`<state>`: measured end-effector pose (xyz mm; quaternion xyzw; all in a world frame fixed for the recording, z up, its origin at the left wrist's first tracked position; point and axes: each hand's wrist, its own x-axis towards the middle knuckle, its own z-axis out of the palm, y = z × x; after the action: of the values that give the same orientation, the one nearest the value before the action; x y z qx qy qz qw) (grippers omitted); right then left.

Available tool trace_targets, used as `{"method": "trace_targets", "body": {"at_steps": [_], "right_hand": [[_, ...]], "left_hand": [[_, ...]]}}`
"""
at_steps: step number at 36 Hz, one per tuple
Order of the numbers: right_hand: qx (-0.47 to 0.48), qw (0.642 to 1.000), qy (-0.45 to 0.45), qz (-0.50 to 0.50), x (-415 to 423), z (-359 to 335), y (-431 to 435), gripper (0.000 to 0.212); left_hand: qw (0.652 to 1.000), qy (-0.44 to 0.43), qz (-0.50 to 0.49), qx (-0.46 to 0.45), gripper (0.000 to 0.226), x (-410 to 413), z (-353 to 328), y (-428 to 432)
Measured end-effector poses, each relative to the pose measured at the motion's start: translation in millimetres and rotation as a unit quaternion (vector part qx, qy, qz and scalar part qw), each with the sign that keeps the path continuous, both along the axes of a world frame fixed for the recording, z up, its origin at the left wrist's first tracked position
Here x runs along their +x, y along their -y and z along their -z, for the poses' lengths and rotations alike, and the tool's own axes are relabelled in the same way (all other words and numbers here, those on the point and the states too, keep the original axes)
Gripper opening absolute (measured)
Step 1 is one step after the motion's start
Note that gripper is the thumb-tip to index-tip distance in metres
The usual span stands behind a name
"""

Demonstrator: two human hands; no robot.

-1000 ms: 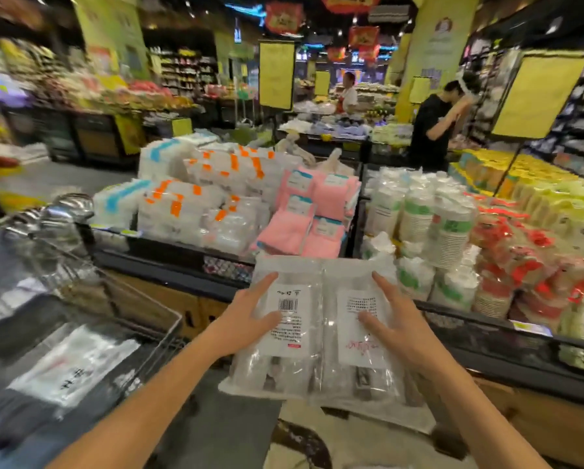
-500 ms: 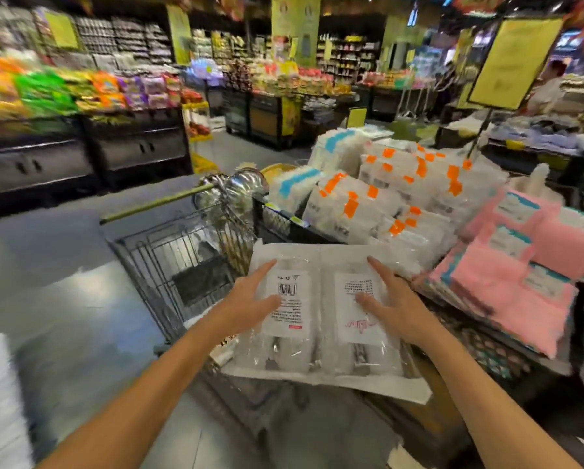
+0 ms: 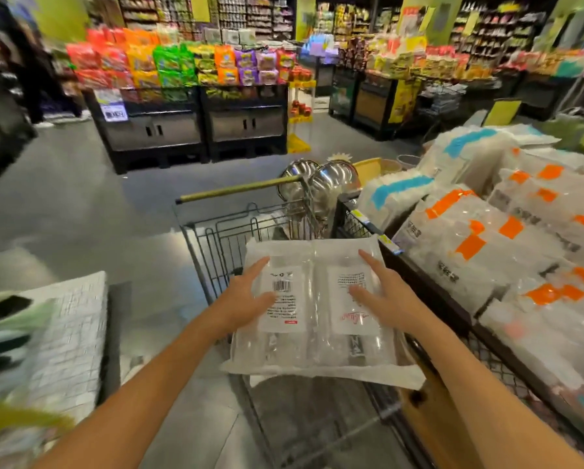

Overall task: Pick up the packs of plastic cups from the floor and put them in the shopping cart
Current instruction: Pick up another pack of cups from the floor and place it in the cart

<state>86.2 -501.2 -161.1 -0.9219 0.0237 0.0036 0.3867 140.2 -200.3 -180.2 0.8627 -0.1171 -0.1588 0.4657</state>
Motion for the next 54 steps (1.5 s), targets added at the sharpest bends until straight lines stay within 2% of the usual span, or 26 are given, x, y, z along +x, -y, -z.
{"method": "trace_targets", "body": {"at_steps": [11, 20, 27, 33, 37, 39, 41, 46, 54], "right_hand": [[-0.032, 0.989, -0.055, -0.135, 148.8, 61.2, 25.3, 0.078], [-0.019, 0.979, -0.111, -0.170, 177.5, 166.2, 21.8, 0.077], [0.003, 0.971, -0.178, -0.158, 127.3, 272.4, 25.5, 0.075], [-0.007, 0.953, -0.259, -0.158, 98.4, 349.9, 29.0, 0.072], [0.007, 0.933, -0.322, -0.162, 84.1, 395.1, 34.6, 0.074], [0.026, 0.930, -0.324, -0.169, 77.3, 422.4, 35.8, 0.074], [0.004, 0.931, -0.334, -0.147, 73.3, 446.8, 37.1, 0.073], [-0.016, 0.924, -0.367, -0.106, 78.7, 458.2, 30.0, 0.071], [-0.011, 0.915, -0.389, -0.105, 78.9, 464.4, 31.5, 0.073]], "left_hand": [[0.984, -0.049, -0.166, -0.036, 0.078, 55.4, 69.7, 36.4], [0.959, -0.105, -0.263, -0.012, 0.075, 54.1, 173.6, 52.5], [0.952, -0.150, -0.268, 0.019, 0.081, 4.9, 270.3, 73.1], [0.930, -0.232, -0.274, 0.079, 0.084, -23.1, 342.2, 81.7], [0.923, -0.277, -0.242, 0.115, 0.083, -32.5, 385.5, 86.0], [0.924, -0.287, -0.225, 0.116, 0.083, -35.7, 407.1, 87.1], [0.920, -0.301, -0.213, 0.135, 0.084, -38.3, 424.9, 87.8], [0.921, -0.291, -0.181, 0.185, 0.075, -43.0, 456.7, 92.2], [0.911, -0.318, -0.199, 0.170, 0.077, -41.8, 450.3, 95.3]]}}
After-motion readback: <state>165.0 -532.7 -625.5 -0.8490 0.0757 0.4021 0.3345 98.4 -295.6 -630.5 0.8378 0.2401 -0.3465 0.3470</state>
